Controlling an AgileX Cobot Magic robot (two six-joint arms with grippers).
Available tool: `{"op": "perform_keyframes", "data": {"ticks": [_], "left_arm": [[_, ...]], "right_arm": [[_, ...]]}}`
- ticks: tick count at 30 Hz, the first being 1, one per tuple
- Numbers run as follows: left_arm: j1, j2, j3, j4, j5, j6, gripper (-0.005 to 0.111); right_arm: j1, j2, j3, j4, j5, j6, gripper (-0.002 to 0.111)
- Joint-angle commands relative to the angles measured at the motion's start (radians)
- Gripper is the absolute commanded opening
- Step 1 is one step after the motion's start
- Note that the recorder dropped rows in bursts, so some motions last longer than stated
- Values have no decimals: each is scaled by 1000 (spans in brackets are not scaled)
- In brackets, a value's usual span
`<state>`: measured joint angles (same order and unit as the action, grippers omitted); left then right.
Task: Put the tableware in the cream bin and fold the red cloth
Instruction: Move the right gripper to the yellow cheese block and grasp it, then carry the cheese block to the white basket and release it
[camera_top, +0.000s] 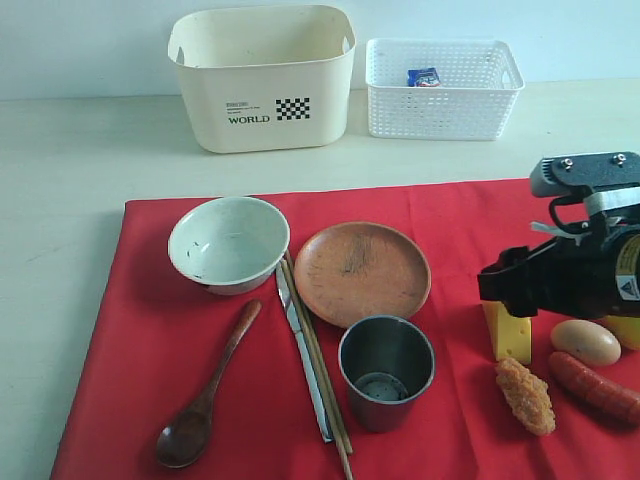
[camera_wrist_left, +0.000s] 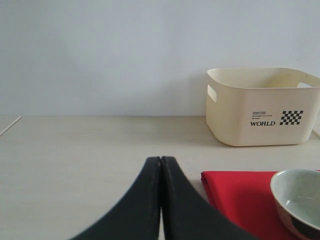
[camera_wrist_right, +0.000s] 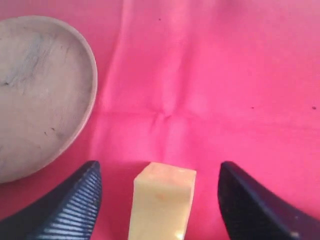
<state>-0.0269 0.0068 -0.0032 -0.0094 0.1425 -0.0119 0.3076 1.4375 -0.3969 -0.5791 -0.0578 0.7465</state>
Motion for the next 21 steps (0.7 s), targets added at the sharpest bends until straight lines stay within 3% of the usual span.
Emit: {"op": "perform_keyframes", "data": {"ticks": [1, 7, 21], "left_arm": [[1, -7, 3, -12, -2, -3, 1], [1, -7, 3, -12, -2, -3, 1], [1, -7, 3, -12, -2, -3, 1]], "right_arm": [[6, 80, -26, -8, -27, -22, 64], [6, 144, -29, -8, -63, -47, 60], [6, 137, -29, -8, -74, -71, 12]]}}
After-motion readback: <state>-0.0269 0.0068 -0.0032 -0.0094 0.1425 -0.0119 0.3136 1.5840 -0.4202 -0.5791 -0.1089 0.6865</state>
